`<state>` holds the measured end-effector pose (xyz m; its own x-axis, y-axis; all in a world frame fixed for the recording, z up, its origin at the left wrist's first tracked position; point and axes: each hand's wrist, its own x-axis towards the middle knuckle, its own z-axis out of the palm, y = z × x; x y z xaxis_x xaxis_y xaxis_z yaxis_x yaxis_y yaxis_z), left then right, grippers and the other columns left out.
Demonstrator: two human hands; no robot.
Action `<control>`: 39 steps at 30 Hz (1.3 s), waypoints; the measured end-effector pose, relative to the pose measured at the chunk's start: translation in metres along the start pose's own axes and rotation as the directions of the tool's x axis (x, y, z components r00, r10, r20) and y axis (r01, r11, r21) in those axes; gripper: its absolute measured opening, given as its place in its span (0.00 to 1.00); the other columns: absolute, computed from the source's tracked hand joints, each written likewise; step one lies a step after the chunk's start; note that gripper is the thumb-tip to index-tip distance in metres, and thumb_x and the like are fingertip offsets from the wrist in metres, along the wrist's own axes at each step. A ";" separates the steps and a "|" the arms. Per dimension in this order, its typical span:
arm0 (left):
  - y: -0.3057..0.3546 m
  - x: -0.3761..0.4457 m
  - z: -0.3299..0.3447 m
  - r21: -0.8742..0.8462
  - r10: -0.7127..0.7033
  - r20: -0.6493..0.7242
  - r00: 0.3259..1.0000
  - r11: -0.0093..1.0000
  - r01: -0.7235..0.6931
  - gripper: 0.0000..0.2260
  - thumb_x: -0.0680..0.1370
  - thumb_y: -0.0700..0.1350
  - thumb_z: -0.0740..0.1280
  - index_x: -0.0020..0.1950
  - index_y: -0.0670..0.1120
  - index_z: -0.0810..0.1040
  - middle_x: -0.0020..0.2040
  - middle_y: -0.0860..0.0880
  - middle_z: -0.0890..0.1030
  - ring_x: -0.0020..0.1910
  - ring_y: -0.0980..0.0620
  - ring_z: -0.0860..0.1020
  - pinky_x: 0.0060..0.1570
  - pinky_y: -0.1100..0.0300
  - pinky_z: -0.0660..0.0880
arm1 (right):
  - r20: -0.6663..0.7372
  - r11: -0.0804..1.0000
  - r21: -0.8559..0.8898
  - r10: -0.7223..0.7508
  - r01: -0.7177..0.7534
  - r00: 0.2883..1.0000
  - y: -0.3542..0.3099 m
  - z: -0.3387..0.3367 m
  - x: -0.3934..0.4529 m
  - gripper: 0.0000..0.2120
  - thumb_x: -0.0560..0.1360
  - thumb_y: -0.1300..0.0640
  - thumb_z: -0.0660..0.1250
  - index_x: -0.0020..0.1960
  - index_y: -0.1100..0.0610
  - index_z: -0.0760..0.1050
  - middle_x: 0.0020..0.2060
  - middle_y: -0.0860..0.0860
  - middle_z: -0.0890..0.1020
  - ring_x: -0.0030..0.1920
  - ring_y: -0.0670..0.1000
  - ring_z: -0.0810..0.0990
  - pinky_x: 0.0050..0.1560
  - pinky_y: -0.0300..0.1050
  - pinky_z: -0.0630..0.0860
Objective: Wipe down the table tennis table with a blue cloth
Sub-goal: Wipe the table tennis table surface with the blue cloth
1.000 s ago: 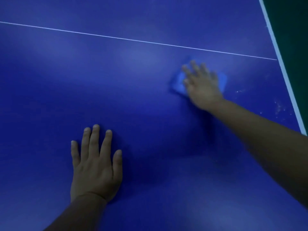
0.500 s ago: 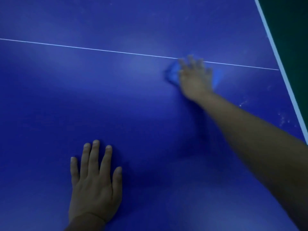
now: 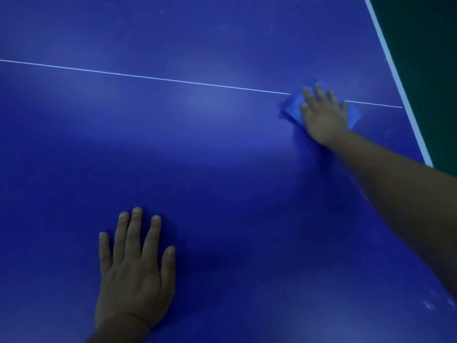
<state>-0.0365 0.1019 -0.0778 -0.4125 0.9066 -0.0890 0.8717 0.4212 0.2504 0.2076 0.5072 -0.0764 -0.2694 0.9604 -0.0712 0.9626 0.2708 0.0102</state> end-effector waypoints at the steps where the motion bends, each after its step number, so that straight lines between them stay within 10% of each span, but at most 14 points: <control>1: 0.000 -0.001 0.000 0.001 -0.001 0.001 1.000 1.000 0.001 0.29 0.79 0.57 0.51 0.74 0.42 0.69 0.78 0.40 0.63 0.78 0.43 0.55 0.76 0.44 0.42 | 0.022 0.996 0.064 0.059 -0.061 0.998 0.010 -0.001 -0.001 0.25 0.84 0.44 0.48 0.81 0.44 0.52 0.81 0.48 0.51 0.80 0.58 0.49 0.76 0.67 0.48; 5: -0.002 -0.001 0.001 0.012 0.014 -0.009 1.000 1.000 -0.014 0.29 0.80 0.57 0.51 0.75 0.42 0.69 0.78 0.41 0.62 0.79 0.43 0.54 0.76 0.44 0.42 | -0.054 0.971 -0.006 -0.240 0.240 0.969 0.005 0.015 -0.107 0.25 0.84 0.45 0.47 0.80 0.49 0.58 0.79 0.54 0.60 0.78 0.63 0.58 0.72 0.69 0.54; 9: -0.002 -0.002 0.002 0.015 0.012 0.007 1.000 1.000 -0.012 0.29 0.80 0.58 0.51 0.75 0.42 0.68 0.78 0.41 0.62 0.79 0.43 0.53 0.76 0.44 0.42 | 0.055 0.790 0.001 -0.612 0.613 0.789 0.025 0.031 -0.216 0.24 0.85 0.43 0.45 0.79 0.45 0.58 0.80 0.51 0.57 0.79 0.61 0.56 0.75 0.65 0.50; 15: 0.000 -0.002 0.000 0.004 0.004 0.005 1.000 1.000 -0.004 0.30 0.80 0.58 0.50 0.75 0.43 0.68 0.78 0.41 0.61 0.79 0.43 0.53 0.76 0.45 0.41 | -0.001 0.997 0.062 -0.049 0.049 0.999 0.009 0.002 -0.060 0.25 0.84 0.43 0.47 0.81 0.44 0.54 0.81 0.48 0.54 0.80 0.57 0.50 0.75 0.67 0.48; 18: 0.001 -0.002 -0.001 -0.016 -0.003 0.015 1.000 1.000 0.003 0.30 0.80 0.59 0.48 0.76 0.43 0.67 0.79 0.41 0.59 0.80 0.44 0.51 0.77 0.45 0.39 | -0.040 0.991 0.021 -0.129 0.130 0.991 -0.031 0.011 -0.089 0.26 0.83 0.43 0.46 0.80 0.45 0.55 0.81 0.50 0.55 0.80 0.60 0.52 0.75 0.69 0.50; 24: 0.000 -0.002 -0.002 -0.041 -0.002 0.018 1.000 0.999 0.003 0.31 0.80 0.60 0.47 0.77 0.43 0.66 0.80 0.41 0.58 0.80 0.45 0.49 0.76 0.48 0.36 | 0.064 0.490 -0.002 -0.870 0.872 0.489 -0.021 0.023 -0.231 0.23 0.83 0.44 0.53 0.77 0.46 0.65 0.78 0.52 0.63 0.78 0.64 0.59 0.74 0.70 0.52; 25: 0.000 -0.002 -0.003 -0.040 -0.003 0.018 1.000 0.999 0.003 0.31 0.80 0.60 0.47 0.77 0.44 0.66 0.80 0.42 0.58 0.80 0.45 0.48 0.77 0.48 0.36 | 0.051 0.499 -0.041 -0.864 0.866 0.500 -0.010 0.018 -0.209 0.24 0.82 0.45 0.53 0.75 0.48 0.68 0.76 0.54 0.66 0.76 0.65 0.62 0.72 0.71 0.54; 29: 0.001 -0.003 -0.003 -0.033 -0.003 0.024 1.000 0.999 0.003 0.32 0.80 0.61 0.45 0.78 0.44 0.64 0.80 0.42 0.56 0.80 0.46 0.47 0.77 0.44 0.38 | 0.027 0.949 -0.019 -0.315 0.316 0.949 0.016 0.002 -0.098 0.29 0.80 0.42 0.44 0.79 0.46 0.57 0.80 0.52 0.58 0.79 0.61 0.55 0.74 0.68 0.50; 33: 0.002 -0.004 -0.003 -0.029 -0.008 0.024 1.000 1.000 0.009 0.33 0.79 0.61 0.45 0.79 0.45 0.62 0.81 0.43 0.54 0.80 0.46 0.45 0.77 0.44 0.38 | 0.002 0.980 0.021 -0.198 0.198 0.980 0.006 0.007 -0.116 0.27 0.82 0.42 0.46 0.80 0.45 0.56 0.81 0.49 0.55 0.80 0.58 0.51 0.76 0.66 0.48; 36: 0.001 -0.004 -0.003 -0.036 -0.005 0.023 1.000 0.999 0.006 0.33 0.79 0.61 0.45 0.79 0.45 0.61 0.81 0.43 0.54 0.80 0.46 0.45 0.77 0.45 0.37 | 0.004 0.897 -0.026 -0.441 0.441 0.897 -0.005 0.021 -0.221 0.27 0.81 0.45 0.48 0.78 0.49 0.62 0.78 0.56 0.62 0.77 0.65 0.59 0.72 0.71 0.55; 39: 0.002 -0.004 -0.003 -0.037 -0.003 0.023 1.000 0.999 0.004 0.33 0.79 0.62 0.44 0.79 0.45 0.61 0.81 0.43 0.53 0.80 0.46 0.44 0.77 0.44 0.36 | 0.060 0.630 0.017 -0.776 0.776 0.628 0.004 0.034 -0.342 0.24 0.83 0.44 0.51 0.78 0.44 0.61 0.80 0.54 0.59 0.78 0.65 0.57 0.74 0.71 0.49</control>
<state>-0.0342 0.0989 -0.0743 -0.4089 0.9057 -0.1119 0.8597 0.4234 0.2858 0.3049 0.1775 -0.0859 -0.9143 0.3892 -0.1123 0.3977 0.9152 -0.0654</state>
